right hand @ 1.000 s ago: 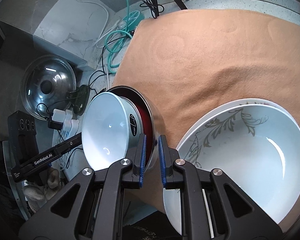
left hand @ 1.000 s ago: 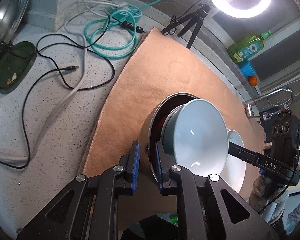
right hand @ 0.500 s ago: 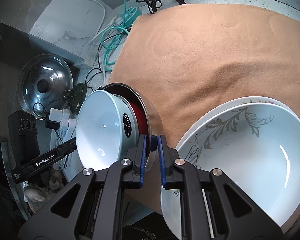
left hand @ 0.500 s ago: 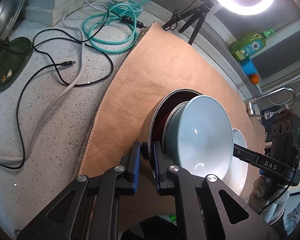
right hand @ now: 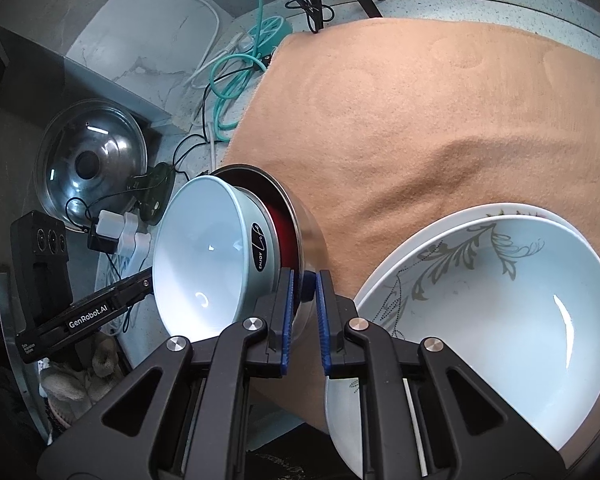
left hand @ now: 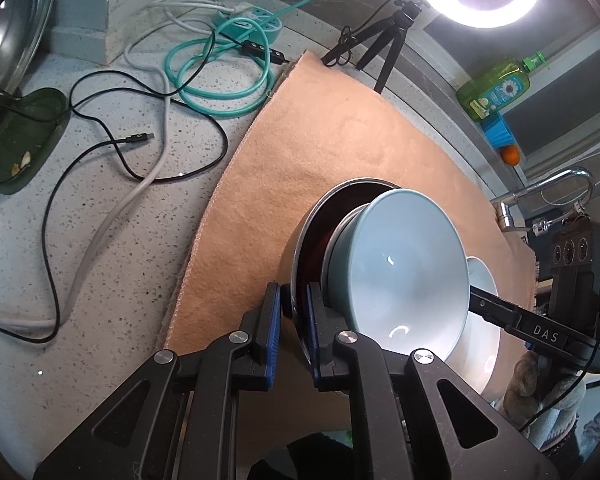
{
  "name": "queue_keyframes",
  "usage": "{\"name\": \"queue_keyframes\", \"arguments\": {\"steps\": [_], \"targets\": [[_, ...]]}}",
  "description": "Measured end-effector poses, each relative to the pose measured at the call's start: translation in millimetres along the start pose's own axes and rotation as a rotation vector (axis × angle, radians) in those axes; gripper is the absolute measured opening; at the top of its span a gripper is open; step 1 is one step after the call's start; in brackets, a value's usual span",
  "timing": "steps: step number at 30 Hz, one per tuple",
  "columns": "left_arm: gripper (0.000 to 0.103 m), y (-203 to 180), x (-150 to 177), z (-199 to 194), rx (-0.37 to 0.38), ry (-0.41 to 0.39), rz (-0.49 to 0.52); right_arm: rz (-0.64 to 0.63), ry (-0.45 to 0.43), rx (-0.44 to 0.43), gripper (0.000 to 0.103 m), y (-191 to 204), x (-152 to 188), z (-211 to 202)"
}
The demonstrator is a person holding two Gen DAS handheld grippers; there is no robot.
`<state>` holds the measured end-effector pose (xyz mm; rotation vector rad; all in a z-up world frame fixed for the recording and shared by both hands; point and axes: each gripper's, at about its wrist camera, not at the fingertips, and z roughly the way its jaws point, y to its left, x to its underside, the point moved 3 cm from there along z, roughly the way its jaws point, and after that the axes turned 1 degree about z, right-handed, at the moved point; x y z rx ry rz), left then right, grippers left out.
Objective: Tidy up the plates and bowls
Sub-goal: 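Grip the rim of the nested bowl stack with both tools and lift, then carry the nested bowls with both tools and lower them onto the white plates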
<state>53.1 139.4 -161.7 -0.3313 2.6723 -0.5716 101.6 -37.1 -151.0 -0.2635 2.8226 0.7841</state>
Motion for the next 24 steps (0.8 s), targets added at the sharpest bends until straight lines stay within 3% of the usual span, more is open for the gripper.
{"name": "queue_keyframes", "arguments": {"steps": [13,24], "targets": [[0.009,-24.0,-5.3,-24.2,0.008,-0.037,0.047,-0.021,-0.043,-0.016,0.011,7.9,-0.7,-32.3],[0.009,-70.8,-2.6,-30.2,0.057,-0.043,0.121,0.013,-0.099,-0.018,0.011,-15.0,9.5,-79.3]]}}
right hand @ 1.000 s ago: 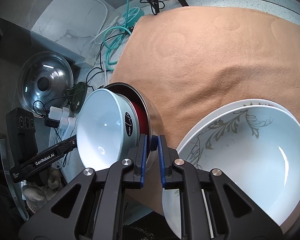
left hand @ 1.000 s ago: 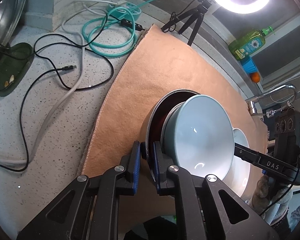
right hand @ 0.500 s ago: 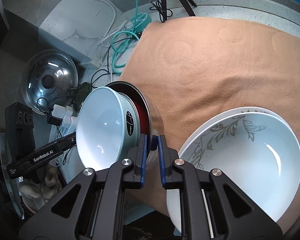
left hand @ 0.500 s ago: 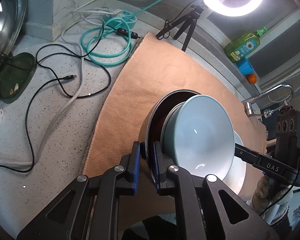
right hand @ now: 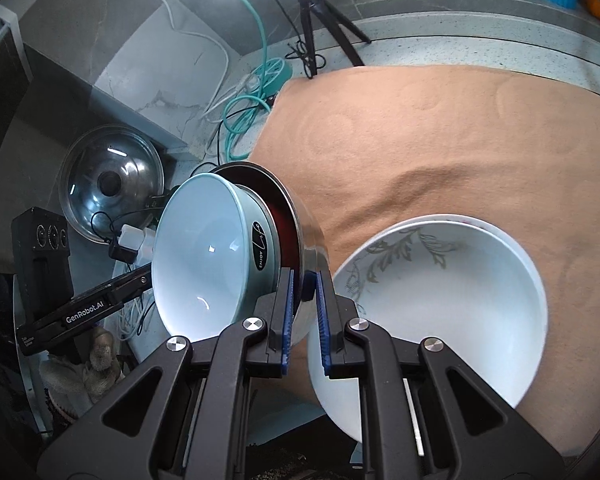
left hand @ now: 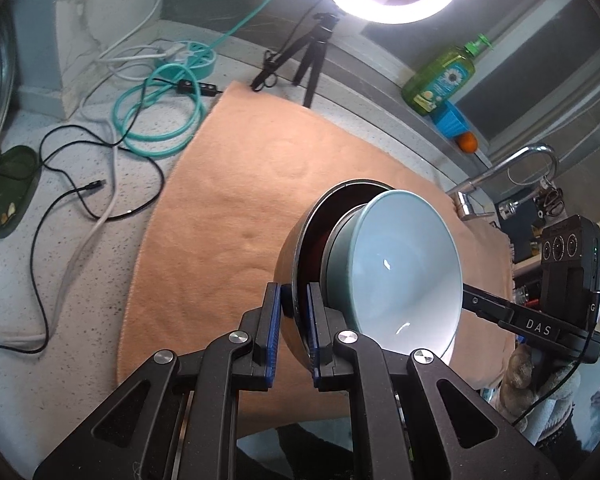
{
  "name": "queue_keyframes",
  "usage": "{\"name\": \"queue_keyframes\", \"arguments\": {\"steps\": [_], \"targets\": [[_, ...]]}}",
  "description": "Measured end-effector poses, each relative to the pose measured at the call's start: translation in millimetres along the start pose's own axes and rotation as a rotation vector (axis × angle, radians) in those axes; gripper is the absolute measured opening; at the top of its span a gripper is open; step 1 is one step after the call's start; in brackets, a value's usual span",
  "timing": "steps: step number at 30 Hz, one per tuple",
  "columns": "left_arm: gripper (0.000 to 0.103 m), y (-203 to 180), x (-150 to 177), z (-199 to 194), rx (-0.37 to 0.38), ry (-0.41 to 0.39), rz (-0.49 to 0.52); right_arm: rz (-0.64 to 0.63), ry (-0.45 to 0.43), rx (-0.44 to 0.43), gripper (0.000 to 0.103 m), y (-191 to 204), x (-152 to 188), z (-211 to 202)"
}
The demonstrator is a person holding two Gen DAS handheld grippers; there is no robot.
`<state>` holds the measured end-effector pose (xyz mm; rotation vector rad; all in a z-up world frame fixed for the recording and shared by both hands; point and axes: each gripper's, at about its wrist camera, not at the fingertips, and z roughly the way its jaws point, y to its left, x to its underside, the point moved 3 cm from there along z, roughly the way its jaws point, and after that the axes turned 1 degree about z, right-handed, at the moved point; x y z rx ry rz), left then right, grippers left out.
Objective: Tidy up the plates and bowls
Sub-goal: 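Carry the nested bowls with both tools and lower them onto the white plates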
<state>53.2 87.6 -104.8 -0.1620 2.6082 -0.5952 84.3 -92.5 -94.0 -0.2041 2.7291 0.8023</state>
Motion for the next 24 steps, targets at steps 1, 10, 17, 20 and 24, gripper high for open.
{"name": "queue_keyframes", "arguments": {"steps": [1,10,17,20,24], "targets": [[0.009,-5.5,-0.1,0.7,0.004,0.001,0.009,0.006,-0.001,-0.002,0.011,-3.1,1.0,-3.6],[0.009,-48.3,3.7,19.2,0.045,0.042,0.087,0.069,-0.053,0.026,0.011,-39.7,14.1,-41.4],[0.009,-72.9,12.1,40.7,0.068,0.094,0.133,0.126,-0.074,0.063,0.011,-72.5,29.3,-60.7],[0.009,-80.3,14.8,48.3,0.069,0.114,0.145,0.151,-0.074,0.073,0.011,-84.0,34.7,-63.4],[0.009,-86.3,19.8,57.1,0.068,0.137,0.155,0.17,-0.071,0.085,0.011,-95.5,41.2,-64.8]]}}
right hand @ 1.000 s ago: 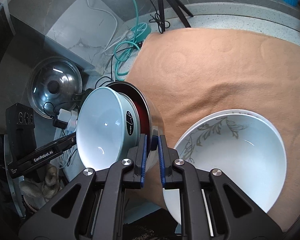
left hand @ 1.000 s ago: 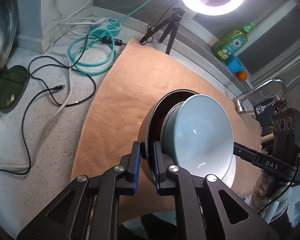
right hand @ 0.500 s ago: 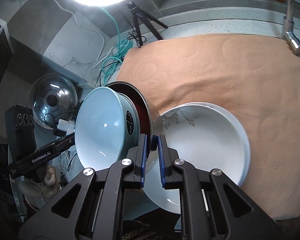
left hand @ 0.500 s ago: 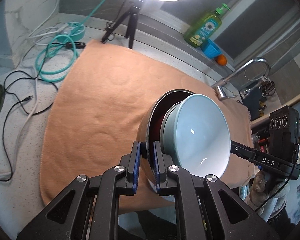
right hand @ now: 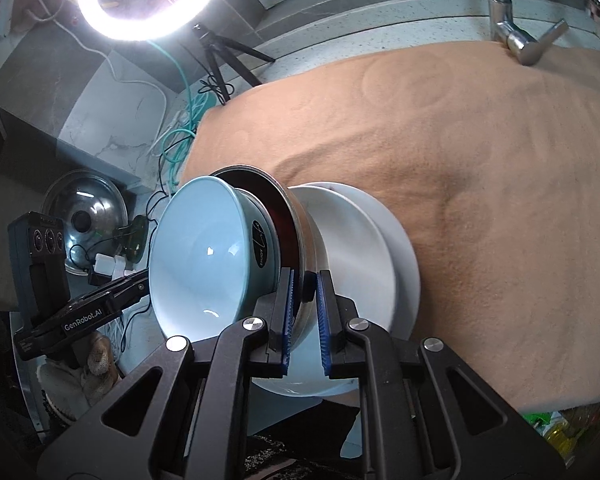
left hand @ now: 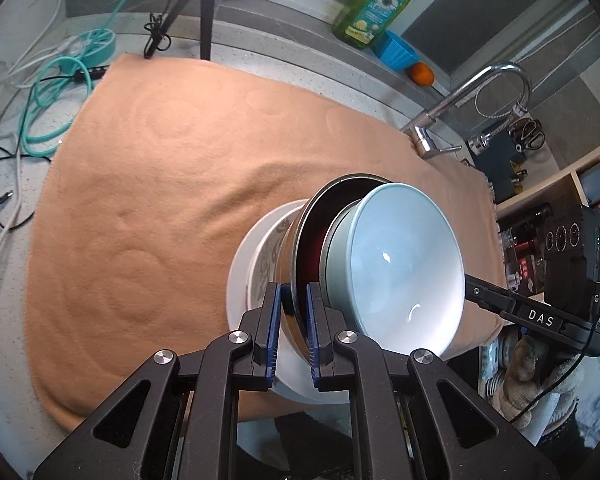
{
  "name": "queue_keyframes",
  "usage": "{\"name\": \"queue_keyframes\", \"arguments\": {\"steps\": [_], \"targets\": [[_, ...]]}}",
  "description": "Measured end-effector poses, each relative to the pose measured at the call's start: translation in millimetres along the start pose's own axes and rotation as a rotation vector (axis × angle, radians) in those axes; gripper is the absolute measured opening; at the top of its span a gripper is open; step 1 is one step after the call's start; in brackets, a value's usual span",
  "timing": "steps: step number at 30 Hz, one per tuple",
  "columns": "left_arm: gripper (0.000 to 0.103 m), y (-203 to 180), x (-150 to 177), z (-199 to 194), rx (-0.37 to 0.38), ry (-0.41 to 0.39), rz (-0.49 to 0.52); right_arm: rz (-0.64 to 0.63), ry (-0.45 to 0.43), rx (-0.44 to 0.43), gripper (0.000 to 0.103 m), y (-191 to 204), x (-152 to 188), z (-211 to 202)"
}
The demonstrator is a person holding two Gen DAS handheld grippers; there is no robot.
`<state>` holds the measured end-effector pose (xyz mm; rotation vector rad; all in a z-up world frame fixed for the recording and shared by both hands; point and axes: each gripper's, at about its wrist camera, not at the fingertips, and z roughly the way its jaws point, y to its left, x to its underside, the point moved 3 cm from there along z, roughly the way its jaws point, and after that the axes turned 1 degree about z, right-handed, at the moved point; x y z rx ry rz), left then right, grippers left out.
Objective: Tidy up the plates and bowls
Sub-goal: 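Carry the nested bowls with both tools and lower them onto the white plates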
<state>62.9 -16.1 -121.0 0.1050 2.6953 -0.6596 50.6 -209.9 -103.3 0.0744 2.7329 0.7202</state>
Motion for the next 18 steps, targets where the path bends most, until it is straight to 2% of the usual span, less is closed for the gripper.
{"name": "queue_keyframes", "arguments": {"steps": [18], "targets": [[0.009,-6.5,3.6,10.7,-0.017,0.029,0.021,0.031,0.007,0.007,0.011,-17.4,6.6,3.8]]}}
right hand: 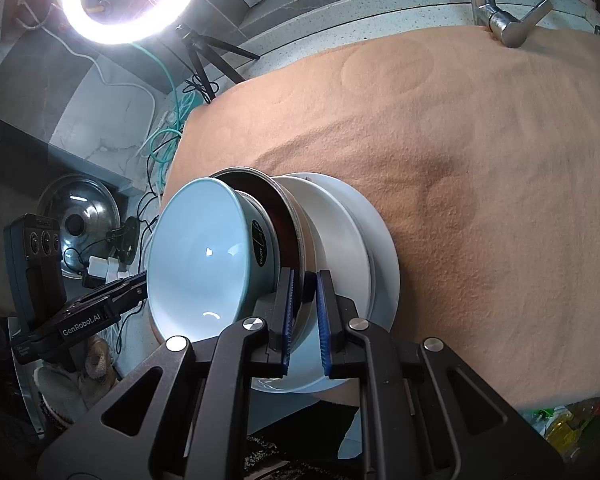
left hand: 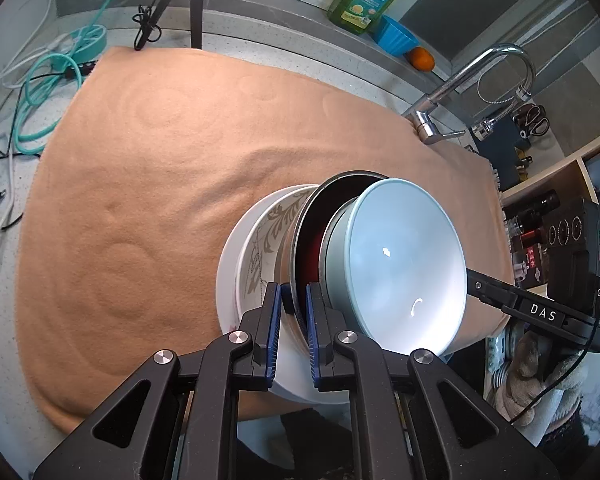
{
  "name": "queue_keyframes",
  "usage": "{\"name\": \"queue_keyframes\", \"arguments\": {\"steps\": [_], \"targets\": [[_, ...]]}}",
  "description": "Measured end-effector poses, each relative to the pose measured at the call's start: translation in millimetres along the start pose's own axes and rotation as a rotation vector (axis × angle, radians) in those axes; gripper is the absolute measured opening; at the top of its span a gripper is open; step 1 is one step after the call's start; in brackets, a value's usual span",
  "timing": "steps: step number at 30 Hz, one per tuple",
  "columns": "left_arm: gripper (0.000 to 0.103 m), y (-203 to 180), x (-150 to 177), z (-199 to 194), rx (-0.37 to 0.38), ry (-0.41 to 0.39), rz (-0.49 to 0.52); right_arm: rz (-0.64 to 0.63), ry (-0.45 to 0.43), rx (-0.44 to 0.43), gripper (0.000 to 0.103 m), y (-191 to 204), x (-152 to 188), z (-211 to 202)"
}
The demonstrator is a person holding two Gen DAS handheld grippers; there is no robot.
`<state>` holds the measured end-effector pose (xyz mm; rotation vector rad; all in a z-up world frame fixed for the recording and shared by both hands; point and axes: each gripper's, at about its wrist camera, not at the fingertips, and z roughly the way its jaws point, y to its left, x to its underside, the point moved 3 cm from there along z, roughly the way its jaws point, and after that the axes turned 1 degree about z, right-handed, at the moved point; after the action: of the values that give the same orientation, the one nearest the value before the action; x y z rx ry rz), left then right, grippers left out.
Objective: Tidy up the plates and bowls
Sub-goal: 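Carry the nested bowls with both tools and lower them onto the white plates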
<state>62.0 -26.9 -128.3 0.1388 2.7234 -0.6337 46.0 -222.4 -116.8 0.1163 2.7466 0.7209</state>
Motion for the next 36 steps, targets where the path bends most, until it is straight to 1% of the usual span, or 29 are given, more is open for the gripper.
{"name": "queue_keyframes", "arguments": {"steps": [11,16,25,36], "targets": [[0.009,0.0,1.0,-1.5,-0.013,-0.011,0.011,-0.013,-0.002,0.0,0.012,0.5,1.2,-1.0],[0.012,1.5,3.2,-4.6,-0.02,-0.019,0.011,-0.036,-0.021,0.02,0.012,4.9,3.6,-6.7],[0.012,2.2,5.5,-13.1,-0.023,-0.037,0.014,-0.045,-0.04,0.033,0.012,5.9,6.1,-13.1],[0.013,0.1,12.8,-26.2,-0.048,-0.072,0.03,-0.056,-0.062,0.041,0.012,8.0,13.0,-21.7]]}}
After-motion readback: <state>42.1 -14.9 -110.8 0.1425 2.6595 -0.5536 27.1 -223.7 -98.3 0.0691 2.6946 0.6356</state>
